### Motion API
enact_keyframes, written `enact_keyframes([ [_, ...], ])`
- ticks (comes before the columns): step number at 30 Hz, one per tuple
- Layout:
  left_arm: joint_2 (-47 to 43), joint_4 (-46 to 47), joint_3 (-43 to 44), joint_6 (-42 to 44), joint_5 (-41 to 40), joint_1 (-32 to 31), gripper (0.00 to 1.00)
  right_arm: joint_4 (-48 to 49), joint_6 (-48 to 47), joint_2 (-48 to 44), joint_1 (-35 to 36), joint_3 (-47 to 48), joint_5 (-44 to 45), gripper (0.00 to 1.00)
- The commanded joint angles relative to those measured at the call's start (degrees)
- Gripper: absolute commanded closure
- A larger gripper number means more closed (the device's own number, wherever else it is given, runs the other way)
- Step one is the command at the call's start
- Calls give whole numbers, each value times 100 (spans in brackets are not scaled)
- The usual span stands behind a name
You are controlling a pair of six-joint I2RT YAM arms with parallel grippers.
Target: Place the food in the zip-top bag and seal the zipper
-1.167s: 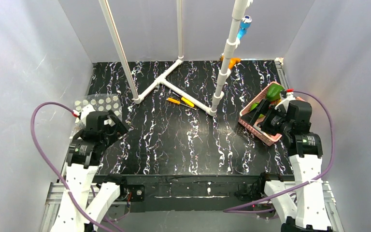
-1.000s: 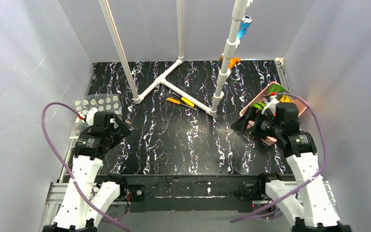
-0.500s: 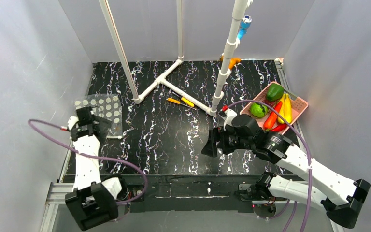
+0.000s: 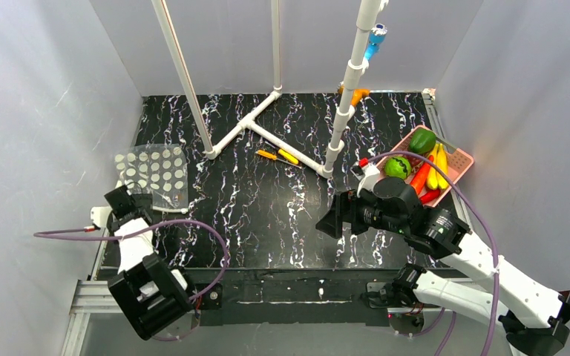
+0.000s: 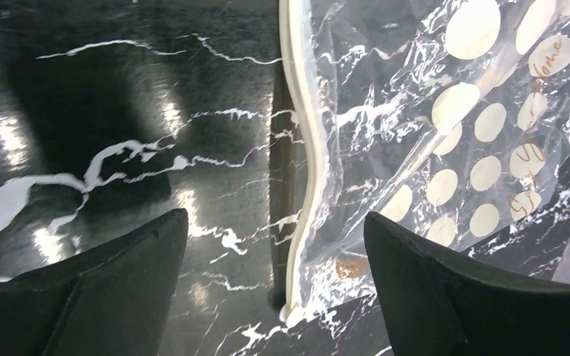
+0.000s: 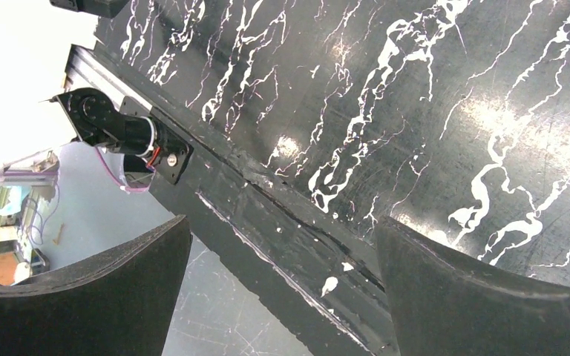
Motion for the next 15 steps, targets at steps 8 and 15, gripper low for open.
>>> enact_keyframes([
  [8, 1771, 3391, -866, -733, 1985, 724, 36, -144, 134, -143, 33, 197, 315, 0],
  [15, 2285, 4177, -1004, -758, 2491, 736, 66, -280, 251, 71, 33, 154, 472, 0],
])
